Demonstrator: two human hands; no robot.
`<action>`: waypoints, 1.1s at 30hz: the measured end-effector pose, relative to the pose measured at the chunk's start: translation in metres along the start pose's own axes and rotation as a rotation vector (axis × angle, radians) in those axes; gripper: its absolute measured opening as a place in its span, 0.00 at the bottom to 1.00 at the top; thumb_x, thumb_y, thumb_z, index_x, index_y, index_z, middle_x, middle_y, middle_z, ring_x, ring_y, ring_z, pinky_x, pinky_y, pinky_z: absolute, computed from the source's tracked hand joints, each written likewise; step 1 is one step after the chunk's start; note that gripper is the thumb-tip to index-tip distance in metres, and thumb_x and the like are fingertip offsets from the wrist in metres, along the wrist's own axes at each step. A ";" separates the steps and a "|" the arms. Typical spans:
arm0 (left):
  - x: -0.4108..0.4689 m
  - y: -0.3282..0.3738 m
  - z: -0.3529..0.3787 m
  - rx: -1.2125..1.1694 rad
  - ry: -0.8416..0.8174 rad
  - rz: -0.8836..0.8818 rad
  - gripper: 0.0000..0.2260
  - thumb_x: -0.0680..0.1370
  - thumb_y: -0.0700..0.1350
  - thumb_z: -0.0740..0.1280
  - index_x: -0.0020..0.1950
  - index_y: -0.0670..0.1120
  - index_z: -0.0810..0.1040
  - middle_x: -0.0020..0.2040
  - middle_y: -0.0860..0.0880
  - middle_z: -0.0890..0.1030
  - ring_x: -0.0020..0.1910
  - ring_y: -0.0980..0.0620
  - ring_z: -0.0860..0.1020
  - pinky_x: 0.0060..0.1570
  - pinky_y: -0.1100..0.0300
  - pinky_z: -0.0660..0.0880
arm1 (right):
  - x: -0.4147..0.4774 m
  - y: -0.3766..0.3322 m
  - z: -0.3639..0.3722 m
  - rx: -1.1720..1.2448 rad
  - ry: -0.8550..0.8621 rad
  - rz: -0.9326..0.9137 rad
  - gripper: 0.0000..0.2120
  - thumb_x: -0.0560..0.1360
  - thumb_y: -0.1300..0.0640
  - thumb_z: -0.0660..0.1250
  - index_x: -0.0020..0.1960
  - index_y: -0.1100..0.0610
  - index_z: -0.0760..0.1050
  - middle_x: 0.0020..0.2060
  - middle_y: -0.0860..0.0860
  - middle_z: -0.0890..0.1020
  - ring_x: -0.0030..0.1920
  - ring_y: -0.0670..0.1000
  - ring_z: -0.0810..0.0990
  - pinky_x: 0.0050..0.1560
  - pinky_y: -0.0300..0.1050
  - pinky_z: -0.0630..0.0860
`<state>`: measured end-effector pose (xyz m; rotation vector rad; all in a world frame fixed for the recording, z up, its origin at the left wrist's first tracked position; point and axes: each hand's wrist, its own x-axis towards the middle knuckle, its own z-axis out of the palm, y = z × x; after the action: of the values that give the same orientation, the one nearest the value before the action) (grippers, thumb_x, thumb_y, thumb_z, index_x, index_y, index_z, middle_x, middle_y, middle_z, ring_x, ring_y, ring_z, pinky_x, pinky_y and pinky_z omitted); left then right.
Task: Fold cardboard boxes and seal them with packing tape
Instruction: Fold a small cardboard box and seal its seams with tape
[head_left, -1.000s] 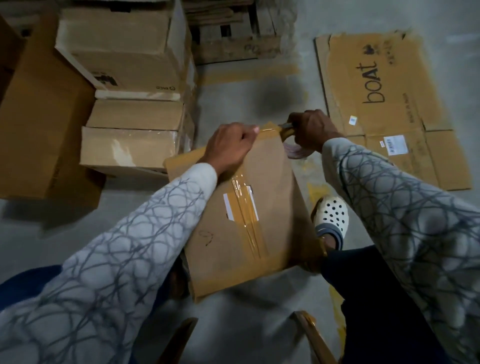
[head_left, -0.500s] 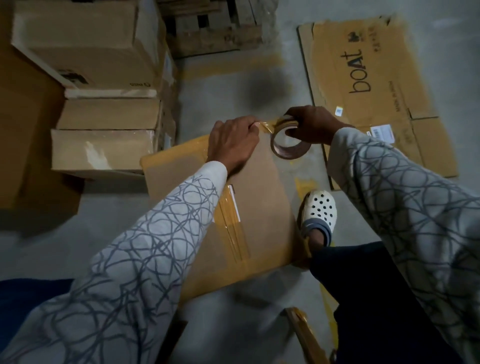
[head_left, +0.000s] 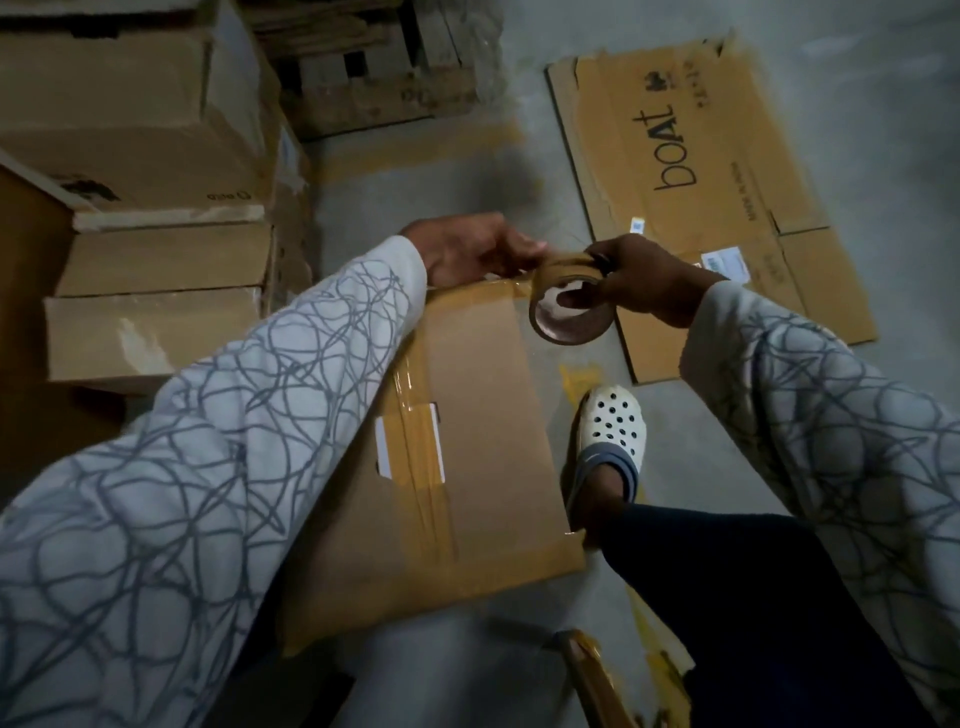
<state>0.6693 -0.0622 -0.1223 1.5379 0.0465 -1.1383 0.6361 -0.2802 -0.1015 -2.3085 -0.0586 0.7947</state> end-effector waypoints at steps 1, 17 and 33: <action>0.007 -0.003 0.000 -0.043 -0.037 0.009 0.06 0.82 0.42 0.64 0.53 0.43 0.80 0.46 0.48 0.82 0.43 0.53 0.80 0.46 0.60 0.77 | -0.002 0.002 -0.002 0.024 -0.006 0.008 0.15 0.68 0.60 0.81 0.50 0.64 0.81 0.43 0.58 0.84 0.45 0.56 0.81 0.48 0.54 0.78; 0.026 -0.024 -0.007 -0.444 -0.023 0.093 0.01 0.79 0.34 0.66 0.48 0.37 0.75 0.26 0.49 0.72 0.22 0.57 0.72 0.36 0.55 0.84 | -0.052 -0.042 -0.028 0.375 -0.049 0.037 0.17 0.87 0.59 0.53 0.68 0.70 0.71 0.41 0.57 0.76 0.35 0.50 0.75 0.33 0.40 0.76; 0.041 -0.032 -0.014 -0.200 0.125 0.253 0.05 0.77 0.36 0.70 0.51 0.37 0.82 0.41 0.46 0.86 0.44 0.49 0.83 0.47 0.53 0.78 | -0.020 -0.061 0.020 -0.363 0.291 -0.114 0.09 0.78 0.55 0.70 0.52 0.62 0.80 0.40 0.56 0.82 0.37 0.53 0.82 0.33 0.43 0.75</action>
<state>0.6806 -0.0624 -0.1751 1.3906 0.0467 -0.8123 0.6186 -0.2264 -0.0645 -2.7128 -0.2177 0.4081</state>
